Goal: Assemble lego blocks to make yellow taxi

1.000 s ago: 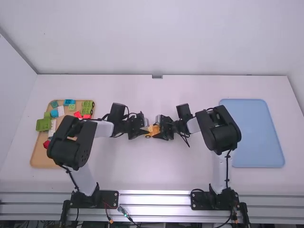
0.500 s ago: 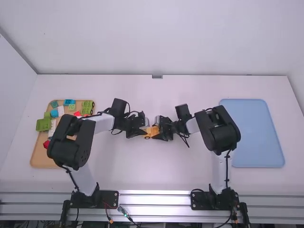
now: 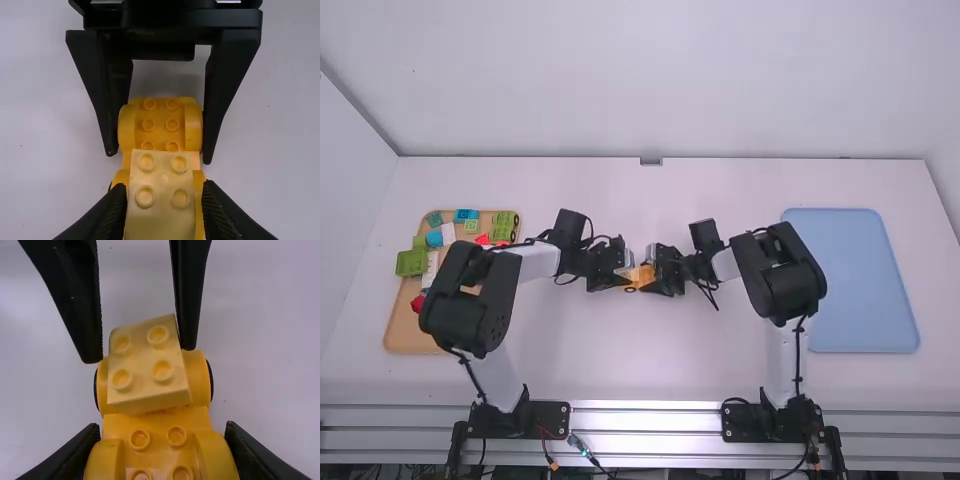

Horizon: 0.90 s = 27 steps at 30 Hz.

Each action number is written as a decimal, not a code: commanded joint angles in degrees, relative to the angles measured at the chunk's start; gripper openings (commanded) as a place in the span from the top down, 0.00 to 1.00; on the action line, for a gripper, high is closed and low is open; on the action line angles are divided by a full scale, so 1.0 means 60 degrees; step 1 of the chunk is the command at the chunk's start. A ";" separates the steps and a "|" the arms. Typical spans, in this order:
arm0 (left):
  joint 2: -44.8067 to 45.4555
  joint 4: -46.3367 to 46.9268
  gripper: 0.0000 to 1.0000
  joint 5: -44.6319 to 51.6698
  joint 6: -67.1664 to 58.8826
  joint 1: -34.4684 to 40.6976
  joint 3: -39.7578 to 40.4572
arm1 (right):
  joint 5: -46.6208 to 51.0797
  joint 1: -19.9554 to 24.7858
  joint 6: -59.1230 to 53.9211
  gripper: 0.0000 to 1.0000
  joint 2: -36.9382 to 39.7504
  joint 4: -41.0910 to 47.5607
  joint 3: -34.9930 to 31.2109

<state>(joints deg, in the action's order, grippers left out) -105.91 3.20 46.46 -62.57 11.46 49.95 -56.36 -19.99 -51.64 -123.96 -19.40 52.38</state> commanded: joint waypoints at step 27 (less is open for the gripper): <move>0.0550 -0.0368 0.15 0.0692 0.1035 -0.0036 0.0186 | 0.0437 0.0018 0.0142 0.43 -0.0102 0.0087 0.0007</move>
<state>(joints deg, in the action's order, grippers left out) -105.58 0.80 47.94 -57.80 11.46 49.87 -56.07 -19.99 -51.55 -123.96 -19.57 52.38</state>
